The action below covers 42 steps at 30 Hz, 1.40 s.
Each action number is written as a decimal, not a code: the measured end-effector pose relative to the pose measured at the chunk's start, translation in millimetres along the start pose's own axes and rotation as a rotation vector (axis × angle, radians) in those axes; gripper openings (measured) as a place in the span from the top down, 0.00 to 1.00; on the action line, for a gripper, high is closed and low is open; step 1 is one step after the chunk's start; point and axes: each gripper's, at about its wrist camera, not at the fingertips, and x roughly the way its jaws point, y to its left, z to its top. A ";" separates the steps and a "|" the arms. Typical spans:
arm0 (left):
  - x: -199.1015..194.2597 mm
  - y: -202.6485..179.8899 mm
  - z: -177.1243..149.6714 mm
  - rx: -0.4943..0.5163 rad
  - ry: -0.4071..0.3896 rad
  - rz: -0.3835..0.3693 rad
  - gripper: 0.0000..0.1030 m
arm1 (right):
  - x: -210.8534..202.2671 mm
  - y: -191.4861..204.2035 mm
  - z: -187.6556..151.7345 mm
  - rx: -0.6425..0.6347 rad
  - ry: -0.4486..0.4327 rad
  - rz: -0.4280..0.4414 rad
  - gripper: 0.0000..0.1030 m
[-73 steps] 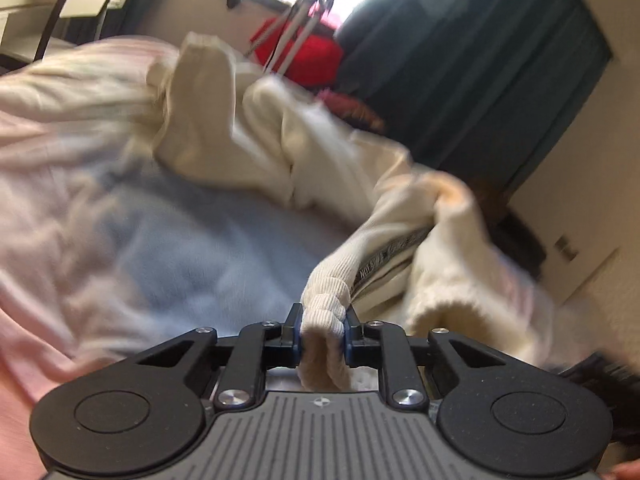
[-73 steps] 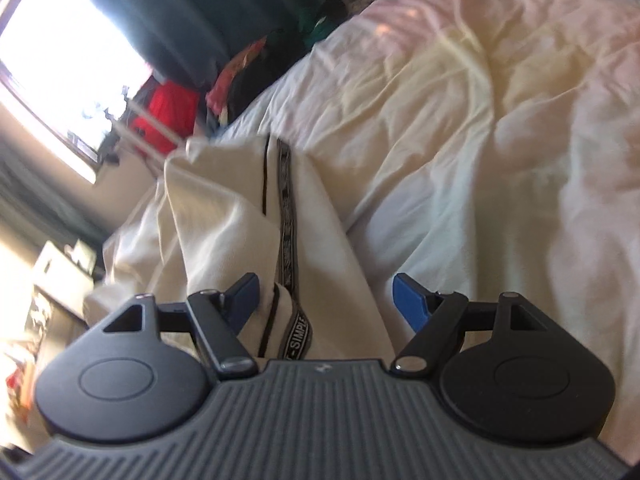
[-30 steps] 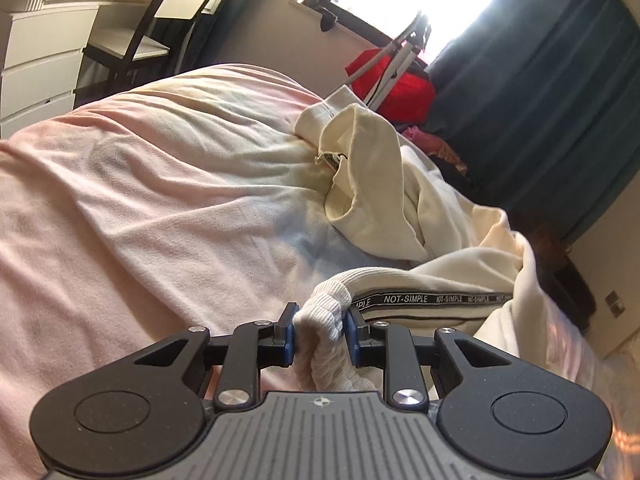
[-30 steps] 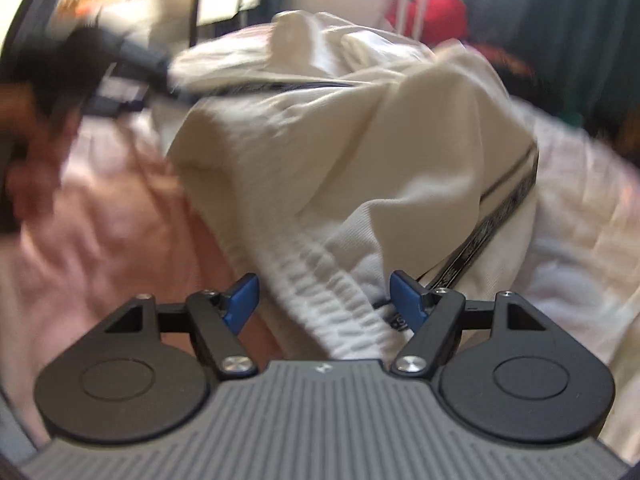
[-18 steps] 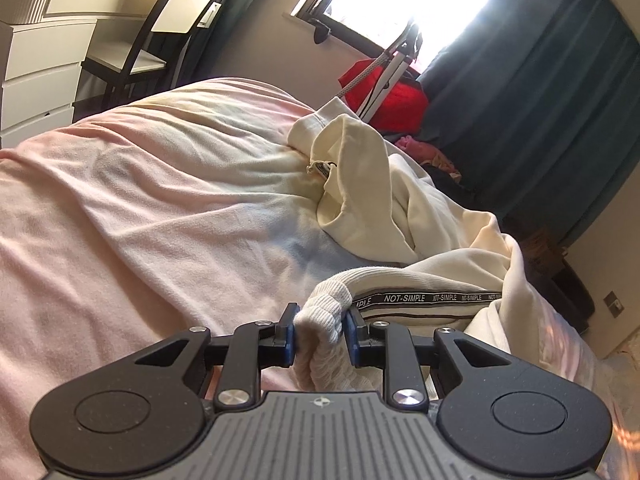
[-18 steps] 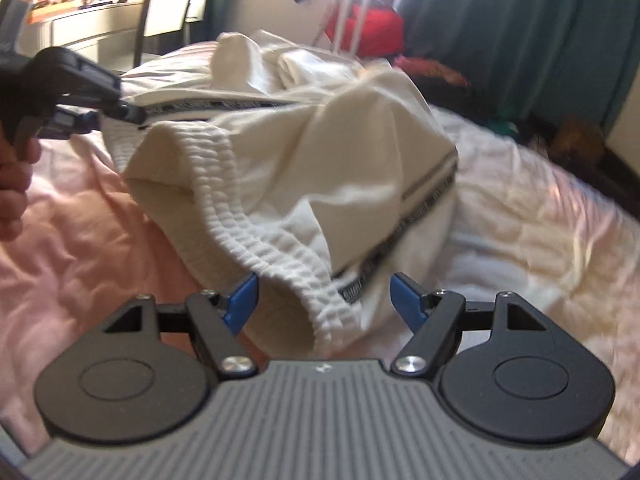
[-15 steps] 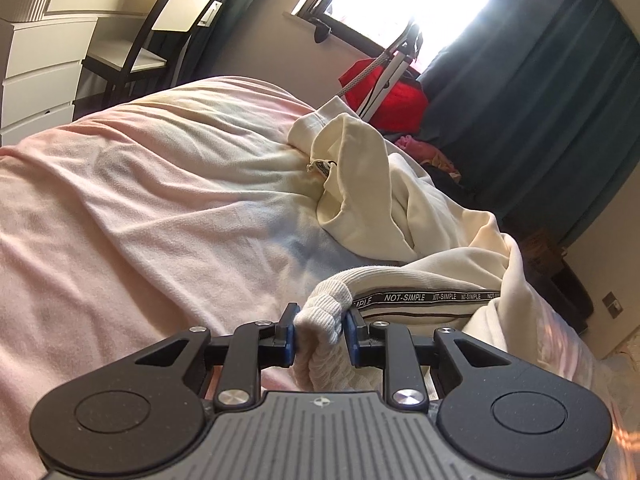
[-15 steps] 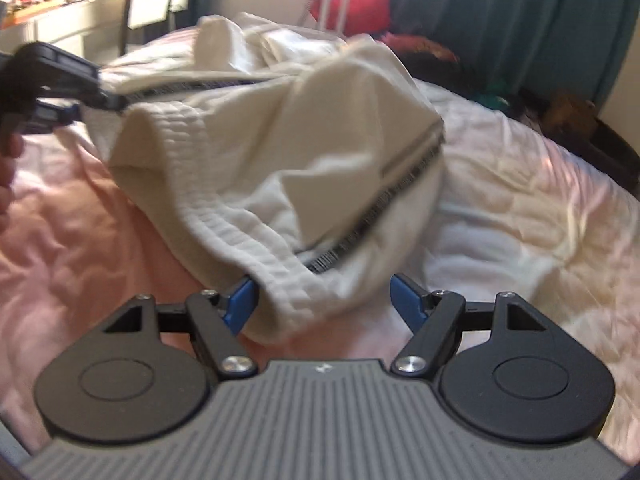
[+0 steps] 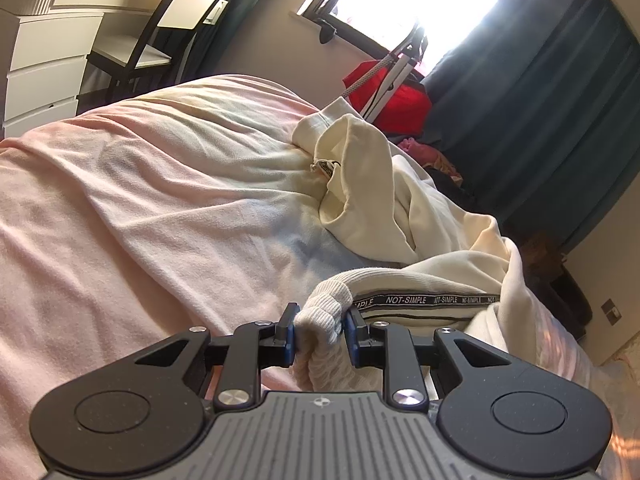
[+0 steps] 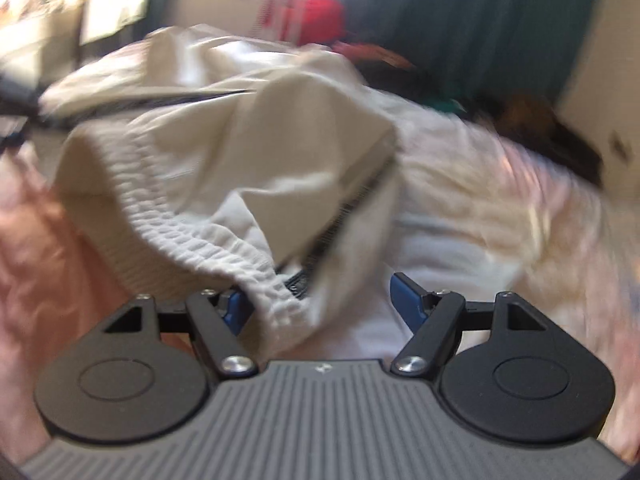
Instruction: Fold clothes
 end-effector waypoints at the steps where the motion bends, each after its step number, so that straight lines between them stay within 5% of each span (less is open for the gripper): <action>1: 0.3 0.8 0.4 -0.005 -0.002 0.001 0.75 | 1.0 -9.4 -0.9 0.044 0.028 -0.005 0.28; 6: 3.0 4.7 1.2 -0.022 0.004 0.020 0.75 | 18.2 -27.0 -10.1 0.148 0.201 0.072 0.28; 11: 8.6 14.9 3.0 -0.062 0.024 0.023 0.75 | 13.2 -25.9 -13.5 0.191 0.238 0.187 0.28; 14: 8.8 16.7 3.2 -0.074 0.025 0.018 0.75 | 1.8 -45.0 -17.0 0.356 0.235 0.368 0.28; 18: 7.3 15.7 3.3 -0.071 0.021 0.015 0.75 | -6.6 -82.8 -35.5 0.730 0.169 0.592 0.28; 23: 10.0 14.9 2.1 -0.068 0.023 0.027 0.75 | 21.9 -93.6 -46.8 0.899 0.236 0.481 0.26; 28: 16.6 14.2 1.3 -0.019 -0.004 0.034 0.75 | 56.7 -69.1 -47.6 0.946 0.295 0.572 0.26; 33: 11.2 13.2 2.7 -0.002 -0.033 -0.006 0.78 | 56.6 -56.4 -36.2 0.947 0.213 0.678 0.26; 35: 8.8 12.6 4.0 -0.008 -0.038 -0.023 0.79 | 56.4 -50.5 -32.6 0.903 0.212 0.652 0.28; 39: 7.6 8.8 6.2 0.009 -0.041 -0.020 0.80 | 55.5 -40.5 -32.6 0.857 0.237 0.569 0.64; 42: 2.6 3.1 13.8 0.038 -0.054 -0.013 0.82 | 48.1 -41.0 -34.9 0.900 0.227 0.570 0.74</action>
